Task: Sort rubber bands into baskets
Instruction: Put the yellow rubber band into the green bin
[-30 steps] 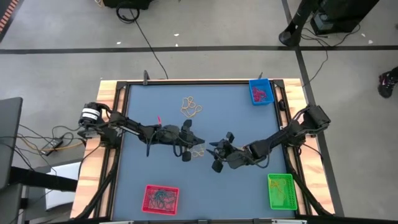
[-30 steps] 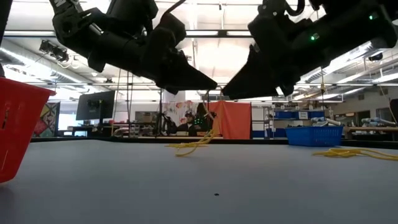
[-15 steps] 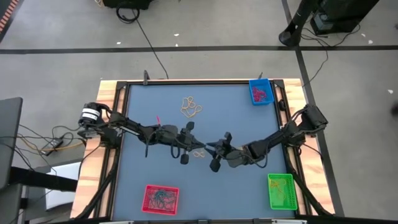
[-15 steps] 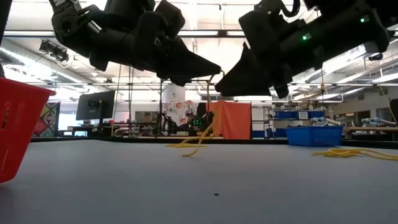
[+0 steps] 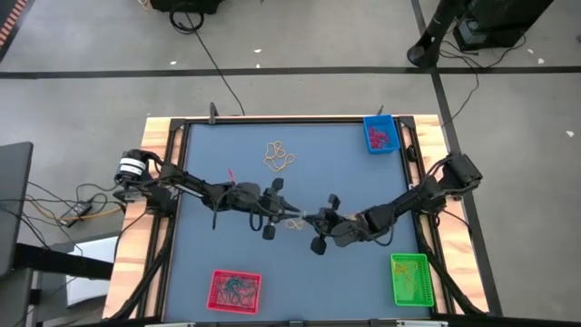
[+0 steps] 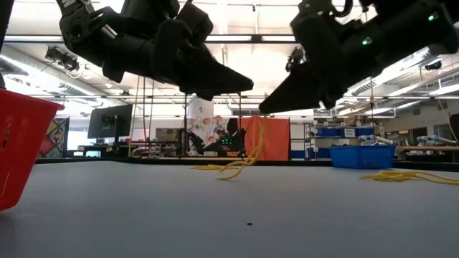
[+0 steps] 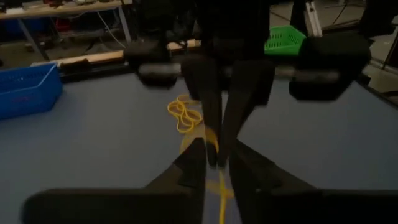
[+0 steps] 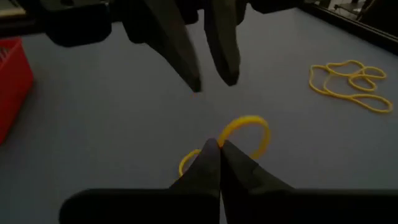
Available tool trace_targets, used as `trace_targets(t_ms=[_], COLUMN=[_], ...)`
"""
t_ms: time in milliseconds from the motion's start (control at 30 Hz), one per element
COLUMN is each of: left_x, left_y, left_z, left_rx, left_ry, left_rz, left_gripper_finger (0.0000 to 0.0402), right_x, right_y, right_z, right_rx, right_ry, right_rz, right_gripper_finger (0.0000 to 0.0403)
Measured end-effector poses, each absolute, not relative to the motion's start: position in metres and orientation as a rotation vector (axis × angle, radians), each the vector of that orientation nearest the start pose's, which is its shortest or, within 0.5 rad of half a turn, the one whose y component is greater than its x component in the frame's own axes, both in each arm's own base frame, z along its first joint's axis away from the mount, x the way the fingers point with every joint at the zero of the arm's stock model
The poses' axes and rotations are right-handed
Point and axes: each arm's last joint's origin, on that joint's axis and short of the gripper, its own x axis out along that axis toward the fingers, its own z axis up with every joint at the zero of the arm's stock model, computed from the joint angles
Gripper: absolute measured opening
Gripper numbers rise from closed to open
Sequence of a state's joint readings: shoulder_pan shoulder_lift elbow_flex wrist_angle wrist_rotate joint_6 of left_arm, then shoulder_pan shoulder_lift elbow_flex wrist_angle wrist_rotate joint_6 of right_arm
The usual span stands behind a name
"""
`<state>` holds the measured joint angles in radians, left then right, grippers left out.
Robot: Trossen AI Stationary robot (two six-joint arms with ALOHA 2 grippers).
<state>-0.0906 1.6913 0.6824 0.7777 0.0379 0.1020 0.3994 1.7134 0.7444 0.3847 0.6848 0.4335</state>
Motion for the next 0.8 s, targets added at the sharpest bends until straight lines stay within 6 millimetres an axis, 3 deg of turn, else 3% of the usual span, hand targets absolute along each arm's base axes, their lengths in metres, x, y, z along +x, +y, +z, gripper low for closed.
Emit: trace_targets(t_ms=[167,333,567,800], left_x=[0.324,0.321,0.321,0.321], left_y=[-0.023,-0.013,-0.014,-0.014], left_z=[0.160,0.152,0.152,0.152], left_rx=[0.128,0.184,0.256,0.293], left_ry=[0.312,0.409,0.412,0.412], left_rz=[0.004,0.113,0.094,0.047], left_gripper_finger=[0.0119,0.0130,0.0131,0.0131], right_x=[0.284,0.253,0.192,0.132], right_y=[0.108,0.105,0.091,0.079], right_z=[0.163,0.195,0.246,0.274], right_rx=[0.068,0.094,0.277,0.676], right_ry=[0.472,0.529,0.699,0.968], right_rz=[-0.462,-0.438,-0.145,0.249], right_gripper_finger=[0.0003,0.0002,0.0006,0.0006])
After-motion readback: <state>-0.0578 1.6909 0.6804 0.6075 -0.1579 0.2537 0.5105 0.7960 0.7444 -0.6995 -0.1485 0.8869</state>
